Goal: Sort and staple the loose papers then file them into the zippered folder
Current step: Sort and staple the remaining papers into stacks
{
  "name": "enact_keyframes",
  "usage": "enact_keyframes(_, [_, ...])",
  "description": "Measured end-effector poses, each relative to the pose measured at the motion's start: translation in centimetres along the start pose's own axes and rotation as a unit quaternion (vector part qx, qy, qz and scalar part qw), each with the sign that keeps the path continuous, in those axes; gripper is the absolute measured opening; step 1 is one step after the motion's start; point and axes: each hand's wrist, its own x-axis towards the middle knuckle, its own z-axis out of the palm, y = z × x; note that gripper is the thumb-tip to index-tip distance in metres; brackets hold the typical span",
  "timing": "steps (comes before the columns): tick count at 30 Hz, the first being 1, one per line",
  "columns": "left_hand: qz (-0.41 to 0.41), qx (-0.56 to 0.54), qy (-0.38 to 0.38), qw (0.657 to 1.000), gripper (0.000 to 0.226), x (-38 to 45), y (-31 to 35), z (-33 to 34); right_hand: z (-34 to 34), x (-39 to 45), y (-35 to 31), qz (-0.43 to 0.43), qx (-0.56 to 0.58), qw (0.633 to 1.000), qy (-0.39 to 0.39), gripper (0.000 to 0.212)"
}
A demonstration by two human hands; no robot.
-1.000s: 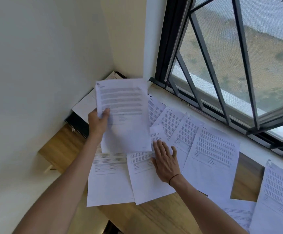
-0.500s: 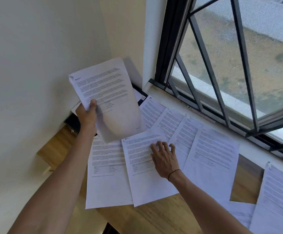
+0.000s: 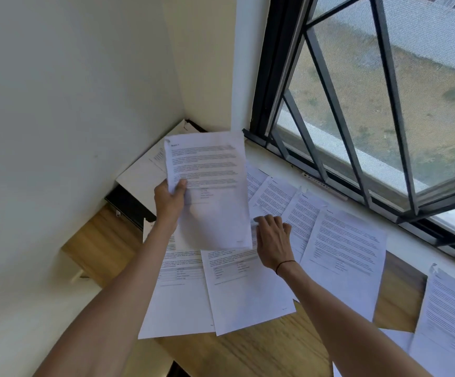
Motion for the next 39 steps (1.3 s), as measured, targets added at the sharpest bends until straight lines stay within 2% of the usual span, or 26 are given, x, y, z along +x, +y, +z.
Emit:
enact_keyframes(3, [-0.005, 0.016, -0.038, 0.999, 0.026, -0.8, -1.2, 0.7, -0.8, 0.7, 0.1, 0.033, 0.075, 0.997, 0.014, 0.023])
enact_keyframes(7, [-0.009, 0.017, -0.064, 0.998, 0.027, -1.9, -2.1, 1.8, -2.0, 1.5, -0.7, 0.062, 0.201, 0.978, -0.003, 0.036])
enact_keyframes(10, [-0.014, 0.016, -0.059, 0.998, 0.026, -2.2, -2.4, 2.2, -2.5, 1.9, -1.3, 0.098, 0.306, 0.947, 0.009, 0.045])
enact_keyframes(14, [-0.027, 0.023, -0.080, 0.996, 0.024, -2.8, -2.7, 2.4, -3.0, 2.9, -1.7, 0.173, 0.434, 0.884, -0.010, 0.071])
enact_keyframes(15, [-0.029, 0.023, -0.086, 0.996, 0.024, -3.1, -2.9, 2.5, -3.3, 3.2, -1.6, 0.172, 0.443, 0.880, -0.021, 0.066])
enact_keyframes(18, [-0.051, 0.005, -0.114, 0.992, 0.027, -4.5, -3.6, 2.7, -3.7, 3.7, -1.1, 0.169, 0.462, 0.869, -0.041, 0.022])
enact_keyframes(19, [-0.053, 0.000, -0.127, 0.990, 0.028, -4.9, -3.8, 2.7, -3.7, 3.8, -0.8, 0.171, 0.470, 0.865, -0.037, 0.019])
enact_keyframes(22, [-0.070, -0.008, -0.159, 0.985, 0.024, -6.0, -4.6, 2.9, -3.5, 3.5, 0.3, 0.194, 0.475, 0.858, -0.022, 0.030])
enact_keyframes(26, [-0.127, -0.057, -0.207, 0.968, 0.021, -7.8, -4.2, 3.0, -3.3, 2.5, 0.8, 0.199, 0.482, 0.853, -0.014, 0.025])
enact_keyframes(31, [-0.162, -0.079, -0.269, 0.946, 0.034, -10.4, -4.2, 3.3, -2.9, 0.2, 0.8, 0.213, 0.508, 0.835, -0.011, 0.034])
enact_keyframes(35, [-0.174, -0.064, -0.271, 0.944, 0.033, -12.3, -5.2, 3.2, -2.7, -1.8, 1.7, 0.240, 0.509, 0.827, -0.010, 0.025])
enact_keyframes(39, [-0.177, -0.025, -0.311, 0.933, 0.031, -14.2, -5.9, 3.3, -2.8, -3.9, 3.0, 0.253, 0.481, 0.839, -0.005, 0.020])
